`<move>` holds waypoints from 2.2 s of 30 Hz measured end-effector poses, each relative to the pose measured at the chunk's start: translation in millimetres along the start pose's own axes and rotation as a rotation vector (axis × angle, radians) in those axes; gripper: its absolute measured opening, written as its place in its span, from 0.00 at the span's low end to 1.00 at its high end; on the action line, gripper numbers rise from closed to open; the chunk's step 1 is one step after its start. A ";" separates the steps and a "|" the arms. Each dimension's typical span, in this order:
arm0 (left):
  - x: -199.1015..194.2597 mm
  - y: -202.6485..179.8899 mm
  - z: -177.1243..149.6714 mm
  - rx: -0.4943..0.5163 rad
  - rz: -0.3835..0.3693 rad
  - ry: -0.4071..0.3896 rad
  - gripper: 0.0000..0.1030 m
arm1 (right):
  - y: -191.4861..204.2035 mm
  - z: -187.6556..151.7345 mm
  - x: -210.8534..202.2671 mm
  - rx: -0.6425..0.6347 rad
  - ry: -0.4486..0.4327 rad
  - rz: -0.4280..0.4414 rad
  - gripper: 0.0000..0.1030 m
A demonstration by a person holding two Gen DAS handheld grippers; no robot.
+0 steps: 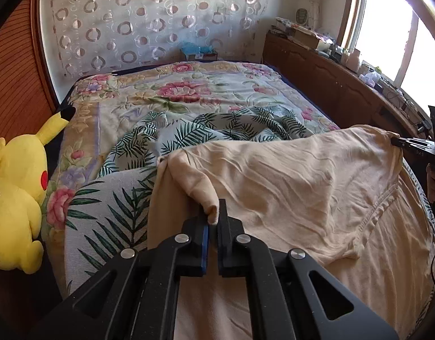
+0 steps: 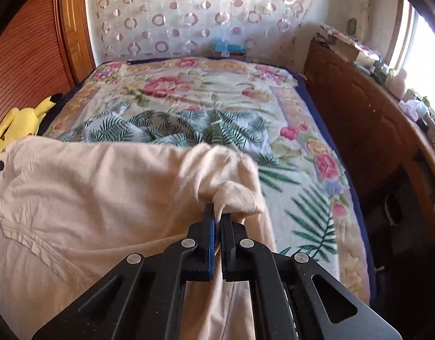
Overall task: Fold small clothes
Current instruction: 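Grasp the shirt edge with both tools and pull it straight, then lower the shirt edge onto the bed and open both tools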
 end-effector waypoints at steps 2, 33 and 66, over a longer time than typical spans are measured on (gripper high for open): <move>-15.4 -1.3 5.2 -0.012 -0.004 -0.035 0.05 | -1.6 5.4 -10.8 0.012 -0.040 0.009 0.03; -205.3 -21.0 -98.7 -0.086 -0.033 -0.256 0.04 | 2.7 -140.5 -181.7 -0.063 -0.234 0.180 0.02; -186.4 -16.4 -203.2 -0.156 0.039 -0.115 0.81 | -11.5 -195.5 -129.2 -0.070 -0.078 0.163 0.28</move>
Point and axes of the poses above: each gripper's, at about its wrist camera, not at the fingertips, and x roughly the way its jaws point, y to its left, z to its top, the point moved 9 cm from there along x, roughly the way its jaws point, and after that the axes turned 5 degrees about z, right-handed, at the moved point
